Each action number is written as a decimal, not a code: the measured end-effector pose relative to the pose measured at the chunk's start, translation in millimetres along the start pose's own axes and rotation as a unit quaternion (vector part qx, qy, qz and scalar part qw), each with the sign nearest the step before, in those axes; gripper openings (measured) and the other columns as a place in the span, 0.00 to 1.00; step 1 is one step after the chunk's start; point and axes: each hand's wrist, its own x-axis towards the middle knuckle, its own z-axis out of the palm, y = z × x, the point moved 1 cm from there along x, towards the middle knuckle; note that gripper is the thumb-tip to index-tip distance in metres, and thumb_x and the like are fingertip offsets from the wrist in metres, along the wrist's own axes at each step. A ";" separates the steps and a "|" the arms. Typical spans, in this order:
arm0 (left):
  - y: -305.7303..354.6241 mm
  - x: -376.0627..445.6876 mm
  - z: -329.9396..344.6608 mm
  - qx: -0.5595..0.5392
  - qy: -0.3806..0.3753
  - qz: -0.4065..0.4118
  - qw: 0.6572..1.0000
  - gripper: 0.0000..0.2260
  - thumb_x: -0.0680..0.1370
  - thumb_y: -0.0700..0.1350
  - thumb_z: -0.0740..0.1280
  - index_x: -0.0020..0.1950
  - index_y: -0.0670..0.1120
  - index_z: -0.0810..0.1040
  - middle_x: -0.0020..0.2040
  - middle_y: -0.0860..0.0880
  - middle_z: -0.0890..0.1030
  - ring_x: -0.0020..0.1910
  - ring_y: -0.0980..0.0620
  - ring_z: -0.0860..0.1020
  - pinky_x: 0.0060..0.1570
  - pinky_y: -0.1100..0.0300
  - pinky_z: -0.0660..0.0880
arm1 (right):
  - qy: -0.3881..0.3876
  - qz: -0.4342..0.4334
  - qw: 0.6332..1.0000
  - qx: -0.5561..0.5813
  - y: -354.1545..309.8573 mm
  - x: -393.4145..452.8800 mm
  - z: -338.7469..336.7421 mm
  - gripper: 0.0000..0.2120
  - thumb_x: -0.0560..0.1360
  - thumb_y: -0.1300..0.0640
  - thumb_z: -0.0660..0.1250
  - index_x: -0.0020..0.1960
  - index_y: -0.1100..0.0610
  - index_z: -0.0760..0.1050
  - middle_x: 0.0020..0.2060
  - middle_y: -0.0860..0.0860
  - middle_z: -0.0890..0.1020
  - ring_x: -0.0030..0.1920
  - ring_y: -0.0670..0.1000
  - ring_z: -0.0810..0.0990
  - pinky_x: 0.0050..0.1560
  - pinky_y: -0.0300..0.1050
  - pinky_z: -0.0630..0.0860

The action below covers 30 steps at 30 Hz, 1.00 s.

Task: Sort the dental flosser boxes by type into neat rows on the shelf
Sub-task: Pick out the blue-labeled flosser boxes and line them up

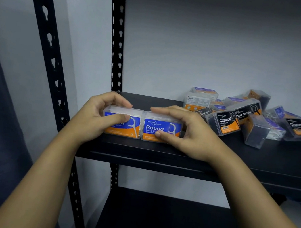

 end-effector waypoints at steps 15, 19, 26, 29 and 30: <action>51.5 -7.7 10.0 0.328 0.012 0.040 0.944 0.19 0.73 0.56 0.72 0.63 0.59 0.76 0.62 0.62 0.76 0.62 0.59 0.74 0.61 0.57 0.74 | 0.033 0.072 0.978 -0.191 -26.1 -18.2 -46.3 0.26 0.75 0.38 0.73 0.71 0.42 0.73 0.62 0.40 0.77 0.57 0.43 0.78 0.59 0.42 0.77; 84.3 1.7 26.2 0.386 0.000 -0.003 0.922 0.20 0.72 0.60 0.70 0.63 0.59 0.76 0.63 0.58 0.78 0.61 0.55 0.75 0.60 0.51 0.76 | 0.044 0.085 0.962 -0.256 -38.3 -26.8 -67.3 0.24 0.75 0.35 0.70 0.67 0.44 0.75 0.61 0.43 0.81 0.57 0.44 0.79 0.59 0.48 0.79; 121.1 37.9 67.6 0.409 -0.034 -0.050 0.911 0.17 0.70 0.66 0.71 0.53 0.58 0.78 0.55 0.58 0.79 0.53 0.53 0.78 0.57 0.51 0.77 | 0.030 0.182 0.934 -0.307 -44.5 -39.7 -105.6 0.19 0.74 0.35 0.70 0.61 0.41 0.78 0.49 0.41 0.82 0.45 0.37 0.77 0.51 0.47 0.80; 132.3 51.9 91.7 0.397 -0.036 -0.030 0.916 0.18 0.71 0.65 0.70 0.56 0.58 0.78 0.57 0.57 0.79 0.52 0.53 0.78 0.56 0.52 0.77 | 0.034 0.196 0.928 -0.314 -41.1 -44.2 -123.6 0.18 0.75 0.35 0.70 0.61 0.42 0.78 0.46 0.41 0.84 0.46 0.38 0.77 0.51 0.48 0.80; 135.5 55.4 100.1 0.397 -0.043 -0.027 0.916 0.19 0.71 0.65 0.70 0.57 0.57 0.78 0.57 0.57 0.79 0.52 0.53 0.78 0.55 0.52 0.77 | 0.036 0.199 0.927 -0.317 -38.6 -45.4 -129.7 0.19 0.75 0.35 0.70 0.61 0.42 0.78 0.45 0.40 0.84 0.46 0.39 0.76 0.51 0.48 0.80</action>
